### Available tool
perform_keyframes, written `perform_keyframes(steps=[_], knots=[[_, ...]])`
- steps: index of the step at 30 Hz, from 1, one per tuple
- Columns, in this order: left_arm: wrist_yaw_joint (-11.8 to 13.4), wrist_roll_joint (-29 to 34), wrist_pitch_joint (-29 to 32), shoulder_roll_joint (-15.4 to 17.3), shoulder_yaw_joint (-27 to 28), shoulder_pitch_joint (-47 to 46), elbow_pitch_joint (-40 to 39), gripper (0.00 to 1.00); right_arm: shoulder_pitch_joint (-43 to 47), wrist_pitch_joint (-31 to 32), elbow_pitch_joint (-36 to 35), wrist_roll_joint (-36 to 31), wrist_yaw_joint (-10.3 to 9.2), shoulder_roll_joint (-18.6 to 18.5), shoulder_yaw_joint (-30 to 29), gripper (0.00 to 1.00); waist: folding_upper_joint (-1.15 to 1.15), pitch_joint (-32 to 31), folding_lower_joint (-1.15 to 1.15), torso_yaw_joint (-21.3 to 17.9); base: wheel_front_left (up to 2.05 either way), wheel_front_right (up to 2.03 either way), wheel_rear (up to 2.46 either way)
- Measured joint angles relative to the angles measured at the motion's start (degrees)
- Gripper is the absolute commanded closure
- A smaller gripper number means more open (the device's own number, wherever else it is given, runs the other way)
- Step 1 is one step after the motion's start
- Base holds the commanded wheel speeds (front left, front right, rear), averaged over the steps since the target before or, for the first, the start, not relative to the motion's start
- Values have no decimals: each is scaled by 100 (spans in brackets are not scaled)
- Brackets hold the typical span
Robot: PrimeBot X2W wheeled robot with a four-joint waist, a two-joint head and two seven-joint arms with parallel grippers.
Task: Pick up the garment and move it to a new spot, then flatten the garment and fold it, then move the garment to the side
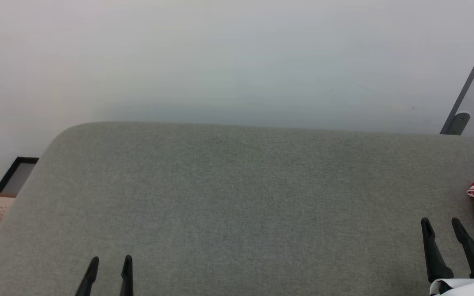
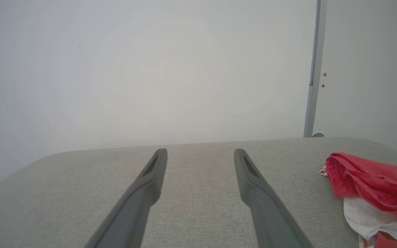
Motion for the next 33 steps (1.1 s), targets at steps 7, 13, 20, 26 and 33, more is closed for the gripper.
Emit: perform_keyframes(steps=[7,13,20,26,33], knots=[[0,-12,-2,-5,25,-1,-22,100,3,8,1,2,1,64,19,100,0,22,0,-25,0,0,0],[0,-96,35,-105,-12,76,291,100,187,56,308,69,1,209,52,100,0,30,0,-31,0,0,0],[1,-855,210,-109,-11,-46,401,100,147,248,339,706,1,281,7,100,0,59,0,-55,0,0,0],[1,-1467,356,-111,-7,-208,487,100,105,392,366,1225,1,336,-55,100,0,85,0,-74,0,0,0],[1,-2121,528,-115,0,-381,599,100,-8,544,391,1788,1,411,-120,100,0,114,0,-98,0,0,0]])
